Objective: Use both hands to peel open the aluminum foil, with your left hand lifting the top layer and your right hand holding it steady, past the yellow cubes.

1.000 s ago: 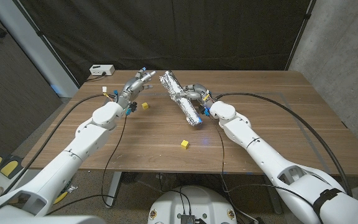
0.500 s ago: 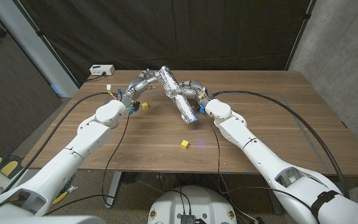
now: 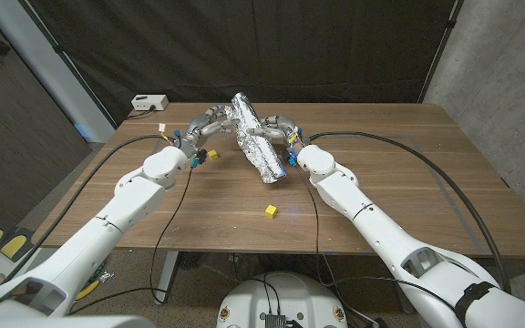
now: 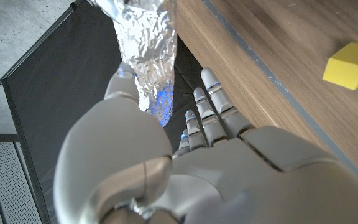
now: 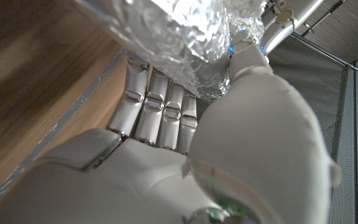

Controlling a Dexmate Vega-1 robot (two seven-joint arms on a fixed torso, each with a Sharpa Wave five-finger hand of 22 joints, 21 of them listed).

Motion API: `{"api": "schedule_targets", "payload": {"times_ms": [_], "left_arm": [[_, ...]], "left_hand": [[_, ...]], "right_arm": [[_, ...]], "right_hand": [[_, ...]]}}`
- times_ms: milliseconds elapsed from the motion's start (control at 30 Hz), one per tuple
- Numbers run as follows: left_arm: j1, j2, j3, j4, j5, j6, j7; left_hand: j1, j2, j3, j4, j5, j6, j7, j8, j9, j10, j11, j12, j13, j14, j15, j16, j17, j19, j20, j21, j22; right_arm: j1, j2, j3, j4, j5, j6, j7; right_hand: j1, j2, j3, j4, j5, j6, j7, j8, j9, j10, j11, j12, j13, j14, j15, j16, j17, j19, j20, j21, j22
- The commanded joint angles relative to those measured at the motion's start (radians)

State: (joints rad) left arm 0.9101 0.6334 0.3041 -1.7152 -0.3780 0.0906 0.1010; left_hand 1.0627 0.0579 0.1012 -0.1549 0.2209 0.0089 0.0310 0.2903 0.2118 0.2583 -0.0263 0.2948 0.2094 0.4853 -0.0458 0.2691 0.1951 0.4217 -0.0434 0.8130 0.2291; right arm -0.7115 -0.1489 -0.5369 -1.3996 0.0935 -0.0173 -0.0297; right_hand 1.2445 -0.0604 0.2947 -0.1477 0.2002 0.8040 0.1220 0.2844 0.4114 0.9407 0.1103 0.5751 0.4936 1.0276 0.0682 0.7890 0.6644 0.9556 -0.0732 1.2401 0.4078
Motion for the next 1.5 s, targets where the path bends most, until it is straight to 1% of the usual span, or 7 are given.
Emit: {"api": "schedule_targets", "payload": {"times_ms": [33,367,667,933,1167,1267,1500], "left_arm": [[0.014,-0.021,-0.016,-0.020,-0.034,0.041,0.045],[0.013,-0.032,-0.023,-0.030,-0.059,0.081,0.083],[-0.003,-0.017,-0.008,-0.030,-0.056,0.092,0.074],[-0.008,-0.008,-0.001,-0.055,-0.052,0.142,0.106],[-0.010,-0.002,0.002,-0.068,-0.051,0.167,0.123],[-0.012,0.001,0.004,-0.070,-0.053,0.175,0.123],[-0.015,0.003,0.007,-0.079,-0.055,0.190,0.135]], "left_hand": [[0.036,0.013,0.023,0.009,-0.036,0.161,-0.012,0.052,-0.001,0.143,-0.022,0.015,-0.007,0.121,-0.094,0.021,-0.002,0.062,-0.005,0.063,-0.009],[0.036,0.047,0.064,0.031,-0.042,0.611,-0.023,0.171,-0.018,0.649,-0.162,0.060,-0.023,0.500,-0.164,0.056,-0.010,0.191,-0.059,0.249,-0.022],[0.049,0.080,0.139,0.032,-0.043,0.928,0.001,0.195,-0.020,0.964,-0.155,0.054,-0.019,0.730,-0.173,0.090,0.045,0.181,-0.072,0.392,-0.023],[0.068,0.082,0.172,0.021,-0.039,0.999,0.016,0.206,-0.018,1.049,-0.160,0.071,0.006,0.785,-0.175,0.108,0.071,0.193,-0.082,0.445,-0.024],[0.080,0.066,0.184,0.010,-0.040,1.030,0.019,0.207,-0.018,1.070,-0.160,0.078,0.016,0.806,-0.177,0.113,0.081,0.186,-0.081,0.466,-0.024],[0.088,0.064,0.191,0.007,-0.040,1.035,0.023,0.204,-0.016,1.080,-0.164,0.084,0.022,0.820,-0.179,0.119,0.088,0.184,-0.084,0.476,-0.024],[0.098,0.064,0.202,0.004,-0.040,1.038,0.033,0.202,-0.009,1.081,-0.167,0.090,0.033,0.831,-0.178,0.125,0.100,0.181,-0.087,0.493,-0.023]], "right_arm": [[-0.002,0.014,0.010,0.002,0.040,0.003,0.017],[0.004,0.050,0.069,0.024,0.180,-0.056,0.163],[0.037,0.085,0.135,0.074,0.303,-0.214,0.335],[0.081,0.120,0.186,0.141,0.351,-0.362,0.449],[0.098,0.131,0.198,0.173,0.323,-0.392,0.493],[0.100,0.145,0.217,0.218,0.337,-0.358,0.547],[0.115,0.154,0.233,0.261,0.333,-0.349,0.611]], "right_hand": [[0.209,0.216,-0.003,-0.002,0.006,0.086,-0.081,-0.003,0.006,0.150,-0.142,-0.002,0.073,0.251,-0.294,0.001,0.001,0.071,-0.151,0.012,0.005],[0.212,0.219,0.006,-0.002,0.011,0.088,-0.084,-0.011,0.005,0.152,-0.143,-0.006,0.068,0.248,-0.293,-0.008,-0.012,0.056,-0.148,0.020,0.023],[0.169,0.241,0.033,0.033,0.027,0.079,-0.097,-0.029,-0.004,0.145,-0.146,-0.033,0.034,0.229,-0.276,-0.066,-0.097,0.028,-0.154,0.026,0.089],[0.141,0.237,0.071,0.046,0.043,0.051,-0.093,-0.049,-0.015,0.132,-0.141,-0.053,0.007,0.243,-0.279,-0.114,-0.168,0.013,-0.151,0.028,0.147],[-0.063,0.224,0.108,0.185,0.060,-0.015,-0.081,-0.083,-0.049,0.093,-0.121,-0.094,-0.058,0.188,-0.274,-0.204,-0.238,-0.005,-0.147,-0.011,0.220],[-0.297,0.175,0.111,0.325,0.062,-0.073,-0.064,-0.093,-0.085,0.031,-0.074,-0.142,-0.118,0.149,-0.263,-0.274,-0.297,-0.014,-0.139,-0.111,0.204],[-0.550,0.143,0.086,0.337,0.042,-0.154,-0.026,-0.096,-0.122,-0.055,0.004,-0.215,-0.177,0.065,-0.152,-0.364,-0.392,0.047,-0.089,-0.195,0.118]]}}
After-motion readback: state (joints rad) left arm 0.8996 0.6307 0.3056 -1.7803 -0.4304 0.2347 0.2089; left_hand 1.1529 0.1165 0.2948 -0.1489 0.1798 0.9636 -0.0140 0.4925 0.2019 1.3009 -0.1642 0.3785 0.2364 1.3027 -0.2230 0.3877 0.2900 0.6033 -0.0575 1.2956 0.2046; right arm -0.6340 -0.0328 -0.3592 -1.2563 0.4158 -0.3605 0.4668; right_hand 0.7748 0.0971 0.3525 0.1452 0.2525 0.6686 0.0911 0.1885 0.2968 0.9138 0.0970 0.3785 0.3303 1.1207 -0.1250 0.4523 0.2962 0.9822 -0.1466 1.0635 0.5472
